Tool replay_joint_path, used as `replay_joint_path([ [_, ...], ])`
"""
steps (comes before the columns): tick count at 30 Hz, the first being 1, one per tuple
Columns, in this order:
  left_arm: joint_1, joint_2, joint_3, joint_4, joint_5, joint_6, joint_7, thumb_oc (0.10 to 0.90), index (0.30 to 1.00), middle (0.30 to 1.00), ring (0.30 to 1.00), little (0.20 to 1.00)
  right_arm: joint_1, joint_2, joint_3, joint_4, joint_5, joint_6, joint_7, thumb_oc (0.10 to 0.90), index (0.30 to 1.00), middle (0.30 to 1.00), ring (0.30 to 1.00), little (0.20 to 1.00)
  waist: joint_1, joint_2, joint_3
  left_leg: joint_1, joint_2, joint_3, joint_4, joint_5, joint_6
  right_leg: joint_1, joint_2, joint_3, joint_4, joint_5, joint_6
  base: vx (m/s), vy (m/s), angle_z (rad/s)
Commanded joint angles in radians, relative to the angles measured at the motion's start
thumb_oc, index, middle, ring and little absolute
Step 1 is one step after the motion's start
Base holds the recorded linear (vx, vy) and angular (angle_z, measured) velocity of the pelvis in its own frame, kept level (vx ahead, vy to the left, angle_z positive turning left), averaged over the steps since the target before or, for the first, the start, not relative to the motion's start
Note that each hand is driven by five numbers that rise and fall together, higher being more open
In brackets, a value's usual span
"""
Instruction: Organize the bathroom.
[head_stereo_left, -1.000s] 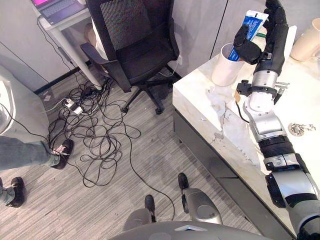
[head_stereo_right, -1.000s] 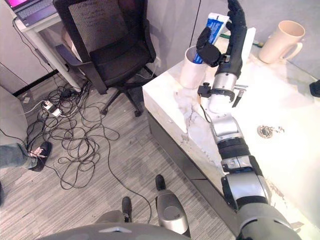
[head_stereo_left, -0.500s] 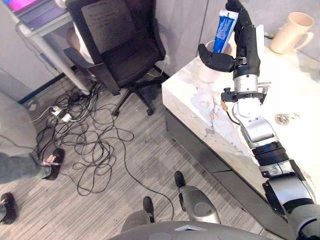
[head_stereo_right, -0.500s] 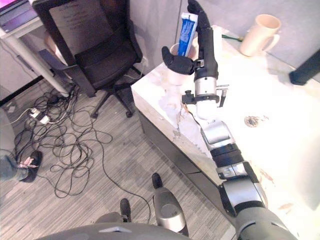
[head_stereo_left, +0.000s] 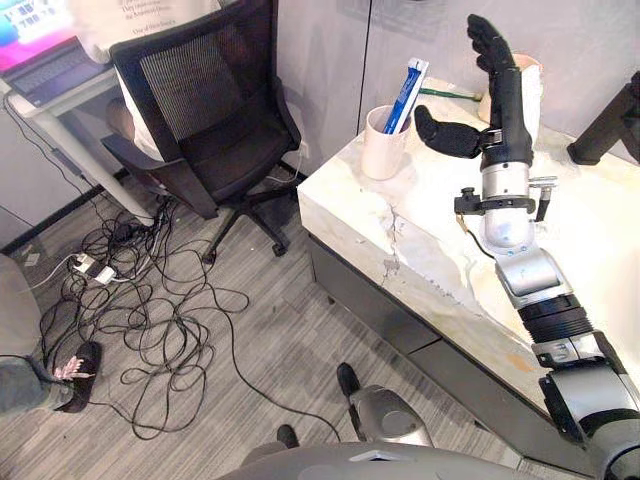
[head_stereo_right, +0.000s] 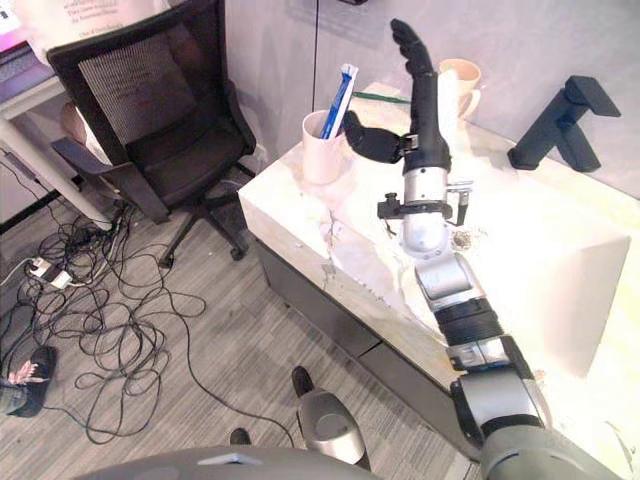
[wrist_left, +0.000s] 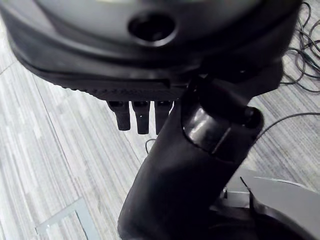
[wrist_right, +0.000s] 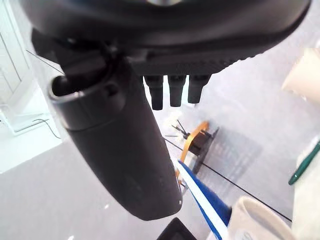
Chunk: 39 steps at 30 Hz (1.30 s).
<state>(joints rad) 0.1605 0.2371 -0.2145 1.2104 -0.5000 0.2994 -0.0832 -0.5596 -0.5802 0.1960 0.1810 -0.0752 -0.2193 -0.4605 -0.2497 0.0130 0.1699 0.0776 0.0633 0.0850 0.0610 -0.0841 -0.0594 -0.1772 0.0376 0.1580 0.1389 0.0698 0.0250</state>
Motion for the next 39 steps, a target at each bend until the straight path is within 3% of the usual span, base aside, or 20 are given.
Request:
replay_joint_path([
  [1,-0.074,-0.003,0.065,-0.024,-0.037,-0.064,-0.060,0.800,0.900,0.900,0.900,0.900,-0.120,-0.013,-0.086,-0.034,-0.081,-0.077,-0.065,0.800,0.900,0.900,0.900,0.900,0.006,-0.039,-0.059,-0.011,0.002,-0.009,0.148,-0.122,0.055,0.057,-0.040,0.130,0.019,-0.087,0.088,-0.03,-0.001,-0.06],
  [7,-0.073,0.010,0.065,-0.013,-0.020,-0.069,-0.085,0.800,0.900,0.900,0.900,0.900,-0.152,-0.054,-0.117,0.004,-0.162,-0.087,-0.136,0.800,0.900,0.900,0.900,0.900,0.007,-0.031,-0.063,-0.002,-0.003,-0.014,0.124,-0.113,0.053,0.067,-0.043,0.133,0.004,-0.080,0.089,-0.05,0.018,-0.06],
  [14,-0.066,0.010,0.093,0.007,0.031,-0.136,-0.120,0.800,0.900,0.900,0.900,0.900,-0.161,-0.159,-0.210,0.026,-0.292,-0.059,-0.301,0.800,0.900,0.900,0.900,0.900,-0.001,-0.034,-0.080,0.013,-0.010,-0.007,0.106,-0.118,0.056,0.074,-0.042,0.142,-0.012,-0.068,0.099,-0.06,0.028,-0.08],
  [20,-0.073,0.013,0.113,0.001,0.021,-0.167,-0.116,0.800,0.900,0.900,0.900,0.900,-0.141,-0.307,-0.326,0.110,-0.367,0.029,-0.437,0.800,0.900,0.900,0.900,0.900,-0.024,-0.041,-0.089,0.014,-0.014,0.009,0.106,-0.131,0.065,0.072,-0.038,0.164,-0.012,-0.066,0.111,-0.06,0.011,-0.18],
  [21,-0.070,0.022,0.124,0.000,0.023,-0.174,-0.128,0.800,0.900,0.900,0.900,0.900,-0.116,-0.375,-0.375,0.165,-0.355,0.074,-0.465,0.800,0.900,0.900,0.900,0.900,-0.032,-0.042,-0.088,0.016,-0.014,0.013,0.106,-0.133,0.066,0.077,-0.036,0.170,-0.015,-0.067,0.111,-0.06,0.011,-0.12],
  [26,-0.059,0.037,0.145,0.000,0.032,-0.191,-0.162,0.800,0.900,0.900,0.900,0.900,-0.009,-0.506,-0.519,0.288,-0.355,0.188,-0.520,0.800,0.900,0.900,0.900,0.900,-0.051,-0.046,-0.088,0.023,-0.013,0.020,0.096,-0.133,0.064,0.079,-0.028,0.182,-0.019,-0.066,0.112,-0.03,0.011,-0.13],
  [30,-0.053,0.041,0.157,-0.001,0.030,-0.212,-0.179,0.800,0.900,0.900,0.900,0.900,0.142,-0.598,-0.683,0.405,-0.277,0.292,-0.544,0.800,0.900,0.900,0.900,0.900,-0.077,-0.051,-0.083,0.034,-0.008,0.026,0.085,-0.137,0.062,0.082,-0.021,0.187,-0.019,-0.071,0.116,-0.03,0.010,-0.04],
  [33,-0.053,0.043,0.160,-0.004,0.026,-0.217,-0.183,0.800,0.900,0.900,0.900,0.900,0.192,-0.625,-0.733,0.445,-0.247,0.297,-0.537,0.800,0.900,0.900,0.900,0.900,-0.083,-0.056,-0.085,0.031,-0.008,0.030,0.081,-0.130,0.059,0.079,-0.019,0.193,-0.023,-0.065,0.116,-0.03,-0.005,-0.11],
  [35,-0.064,0.047,0.165,-0.008,0.002,-0.237,-0.175,0.800,0.900,0.900,0.900,0.900,0.462,-0.693,-0.965,0.659,-0.055,0.373,-0.467,0.800,0.900,0.900,0.900,0.900,-0.114,-0.072,-0.077,0.033,-0.005,0.040,0.070,-0.134,0.053,0.076,-0.008,0.209,-0.026,-0.065,0.121,-0.09,0.018,-0.08],
  [39,-0.072,0.048,0.168,0.000,-0.005,-0.255,-0.170,0.800,0.900,0.900,0.900,0.900,0.614,-0.662,-1.053,0.793,0.121,0.369,-0.437,0.800,0.900,0.900,0.900,0.900,-0.122,-0.081,-0.073,0.029,-0.008,0.043,0.056,-0.124,0.051,0.066,-0.004,0.217,-0.033,-0.053,0.119,-0.07,0.013,-0.17],
])
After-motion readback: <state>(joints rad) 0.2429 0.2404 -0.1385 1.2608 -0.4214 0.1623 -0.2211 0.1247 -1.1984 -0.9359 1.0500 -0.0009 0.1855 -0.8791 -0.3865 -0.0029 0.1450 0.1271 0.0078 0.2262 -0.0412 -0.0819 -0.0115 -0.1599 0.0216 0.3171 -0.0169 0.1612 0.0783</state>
